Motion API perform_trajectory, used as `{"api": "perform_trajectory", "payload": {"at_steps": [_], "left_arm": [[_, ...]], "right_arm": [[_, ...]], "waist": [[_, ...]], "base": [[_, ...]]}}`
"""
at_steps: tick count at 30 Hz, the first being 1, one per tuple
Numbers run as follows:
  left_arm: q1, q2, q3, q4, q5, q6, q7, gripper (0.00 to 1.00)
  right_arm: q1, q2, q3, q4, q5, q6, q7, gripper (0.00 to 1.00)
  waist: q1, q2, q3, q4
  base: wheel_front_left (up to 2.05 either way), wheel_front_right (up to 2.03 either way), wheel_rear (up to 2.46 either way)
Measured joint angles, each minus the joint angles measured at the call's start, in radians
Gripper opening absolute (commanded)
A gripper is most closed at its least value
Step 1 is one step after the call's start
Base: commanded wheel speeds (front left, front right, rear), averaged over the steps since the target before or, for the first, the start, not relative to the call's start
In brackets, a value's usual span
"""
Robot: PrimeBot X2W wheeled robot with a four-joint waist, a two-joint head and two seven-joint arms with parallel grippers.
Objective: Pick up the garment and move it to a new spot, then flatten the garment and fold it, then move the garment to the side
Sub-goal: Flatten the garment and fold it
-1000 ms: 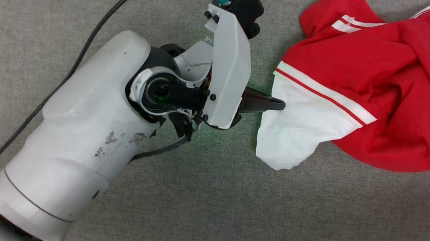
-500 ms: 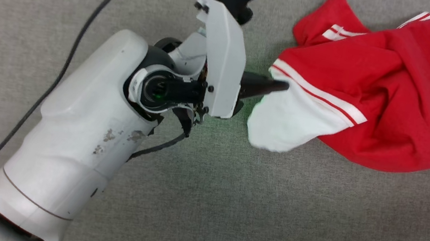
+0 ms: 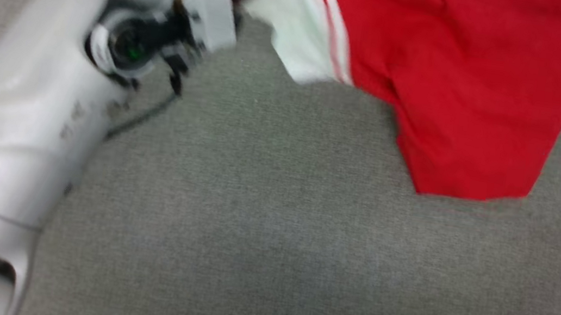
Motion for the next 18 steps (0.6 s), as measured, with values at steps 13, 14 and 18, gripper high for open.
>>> {"api": "perform_trajectory", "payload": {"at_steps": [13,14,18], "left_arm": [[-0.397,-0.012,0.093,0.318,0.21,0.063,-0.499,0.0],[-0.432,-0.016,0.105,0.344,0.212,0.063,-0.534,0.0],[-0.53,-0.041,0.152,0.429,0.195,0.045,-0.643,0.0]], "right_arm": [[-0.349,0.169,-0.198,0.292,-0.039,0.001,-0.268,0.0],[-0.375,0.174,-0.206,0.302,-0.041,0.002,-0.279,0.0],[-0.438,0.189,-0.208,0.311,-0.044,0.002,-0.291,0.0]], "waist": [[0.0,0.0,0.016,0.024],[0.0,0.0,0.016,0.025],[0.0,0.0,0.01,0.028]], "base": [[0.0,0.0,0.0],[0.0,0.0,0.0],[0.0,0.0,0.0]]}}
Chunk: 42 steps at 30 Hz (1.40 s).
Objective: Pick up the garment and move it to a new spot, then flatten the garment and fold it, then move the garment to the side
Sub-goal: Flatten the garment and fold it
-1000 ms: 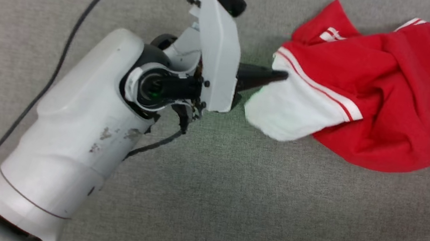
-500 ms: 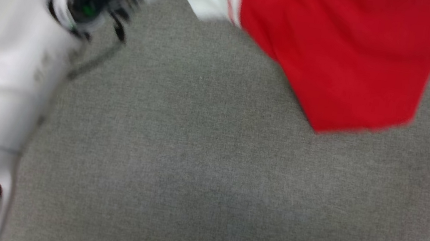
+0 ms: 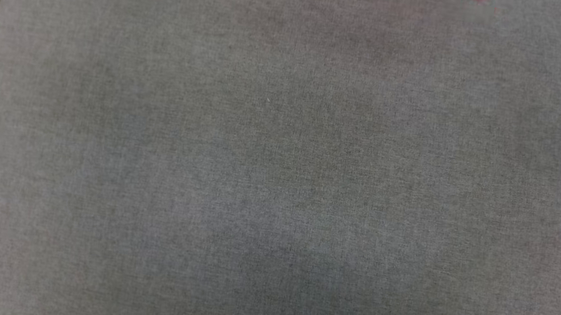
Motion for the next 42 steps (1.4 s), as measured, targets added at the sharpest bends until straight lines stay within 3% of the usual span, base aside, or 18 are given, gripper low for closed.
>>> {"api": "perform_trajectory", "payload": {"at_steps": [4,9,13,19,33,42], "left_arm": [[0.007,-0.021,-0.007,0.072,-0.021,-0.032,0.004,0.0],[0.129,-0.03,-0.034,0.107,-0.075,-0.055,0.08,0.0],[0.349,-0.009,-0.096,-0.049,-0.171,-0.056,0.172,0.0],[0.633,0.084,-0.134,-0.282,-0.295,-0.056,0.21,0.0],[1.222,0.297,-0.163,-0.715,-0.383,-0.053,0.143,0.0],[1.501,0.413,-0.153,-0.954,-0.41,0.009,0.098,0.0]], "right_arm": [[0.017,-0.002,0.037,-0.027,0.0,0.0,0.027,0.0],[0.181,-0.042,0.126,-0.136,0.027,-0.001,0.114,0.0],[0.401,-0.133,0.206,-0.318,0.101,-0.001,0.191,0.0],[0.695,-0.272,0.239,-0.579,0.201,-0.001,0.246,0.0],[1.275,-0.517,0.129,-1.083,0.277,-0.001,0.462,0.0],[1.597,-0.563,-0.033,-1.286,0.266,-0.001,0.606,0.0]], "waist": [[0.0,0.0001,-0.018,0.001],[0.0,0.0,-0.04,0.007],[0.0,0.0,-0.059,0.012],[0.0,0.0,-0.094,0.015],[0.0,0.0,-0.175,-0.005],[0.0,0.0,-0.18,0.003]], "base": [[0.0,0.0,0.0],[0.0,0.0,0.0],[0.0,0.0,0.0],[0.0,0.0,0.0],[0.0,0.0,0.0],[0.0,0.0,0.0]]}}
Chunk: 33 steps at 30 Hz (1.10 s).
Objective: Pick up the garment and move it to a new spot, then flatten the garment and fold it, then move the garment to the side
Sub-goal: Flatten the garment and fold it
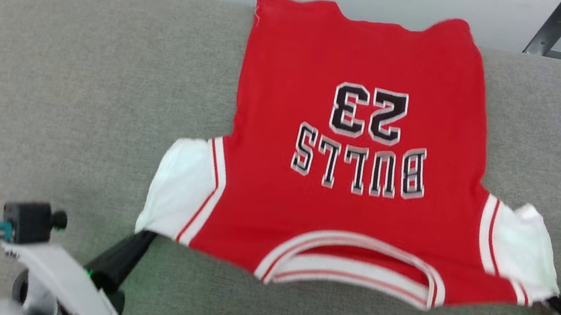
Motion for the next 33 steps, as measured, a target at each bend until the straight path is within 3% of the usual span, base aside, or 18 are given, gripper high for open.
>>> {"api": "perform_trajectory", "payload": {"at_steps": [8,15,23,27,33], "left_arm": [[0.165,0.101,0.016,-0.189,-0.01,0.062,-0.017,0.0],[0.258,0.161,0.014,-0.299,-0.023,0.118,-0.009,0.0],[0.198,0.101,-0.031,-0.164,0.033,0.17,0.011,0.0],[0.156,0.03,-0.064,-0.088,0.033,0.15,0.024,0.0],[0.1,-0.026,-0.107,0.001,0.059,0.124,0.045,0.0]], "right_arm": [[0.263,0.042,-0.204,-0.183,-0.06,0.0,0.161,0.0],[0.43,0.161,-0.376,-0.33,-0.128,0.0,0.313,0.0],[0.358,0.283,-0.352,-0.295,-0.216,0.0,0.411,0.0],[0.292,0.313,-0.281,-0.195,-0.26,0.0,0.417,0.0],[0.224,0.336,-0.182,-0.054,-0.307,0.0,0.379,0.0]], "waist": [[0.0,0.0,0.006,0.009],[0.0,0.0,0.022,0.008],[0.0,0.0,0.035,0.002],[0.0,0.0,0.041,0.001],[0.0,0.0,0.062,0.012]], "base": [[0.0,0.0,0.0],[0.0,0.0,0.0],[0.0,0.0,0.0],[0.0,0.0,0.0],[0.0,0.0,0.0]]}}
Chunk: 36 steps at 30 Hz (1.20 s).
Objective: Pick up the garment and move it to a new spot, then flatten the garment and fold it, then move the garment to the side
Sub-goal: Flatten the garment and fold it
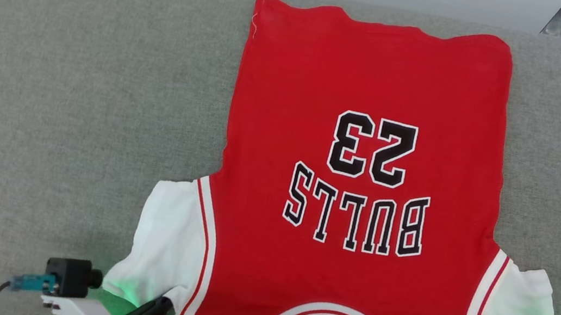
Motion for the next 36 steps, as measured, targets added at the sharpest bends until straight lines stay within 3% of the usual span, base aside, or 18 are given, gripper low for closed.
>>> {"api": "perform_trajectory", "payload": {"at_steps": [7,8,9,10,16,20,24,29,36], "left_arm": [[-0.037,-0.039,-0.023,0.08,0.011,-0.035,0.008,0.0],[-0.037,-0.041,-0.023,0.086,0.012,-0.04,0.007,0.0],[-0.039,-0.043,-0.023,0.092,0.012,-0.043,0.007,0.0],[-0.041,-0.044,-0.024,0.097,0.012,-0.048,0.005,0.0],[-0.042,-0.051,-0.024,0.1,0.009,-0.06,-0.004,0.0],[-0.042,-0.059,-0.032,0.084,0.021,-0.058,-0.006,0.0],[-0.059,-0.073,-0.044,0.061,0.039,-0.058,-0.006,0.0],[-0.113,-0.094,-0.063,0.031,0.073,-0.06,0.004,0.0],[-0.201,-0.129,-0.088,-0.007,0.12,-0.075,0.023,0.0]], "right_arm": [[-0.064,-0.003,0.079,0.09,-0.008,0.001,-0.069,0.0],[-0.069,-0.004,0.087,0.096,-0.008,0.001,-0.081,0.07],[-0.076,-0.006,0.096,0.099,-0.008,0.001,-0.093,0.48],[-0.078,-0.005,0.099,0.098,-0.006,0.001,-0.106,1.0],[-0.099,-0.023,0.073,-0.022,0.06,0.0,-0.122,1.0],[-0.108,-0.093,-0.042,-0.126,0.119,0.0,-0.064,1.0],[-0.213,-0.154,-0.159,-0.14,0.127,0.0,0.003,1.0],[-0.504,-0.163,-0.202,-0.013,0.019,0.0,0.034,1.0],[-0.891,-0.1,-0.078,0.284,-0.149,0.0,0.07,1.0]], "waist": [[0.0,0.0,0.023,0.005],[0.0,0.0,0.024,0.004],[0.0001,0.0,0.025,0.003],[0.0,0.0,0.025,0.001],[0.0,0.0,0.015,0.001],[0.0,0.0,0.013,0.014],[0.0,0.0,0.029,0.032],[0.0,0.0,0.08,0.057],[0.0,0.0,0.169,0.119]], "base": [[0.0,0.0,0.0],[0.0,0.0,0.0],[0.0,0.0,0.0],[0.0,0.0,0.0],[0.0,0.0,0.0],[0.0,0.0,0.0],[0.0,0.0,0.0],[0.0,0.0,0.0],[0.0,0.0,0.0]]}}
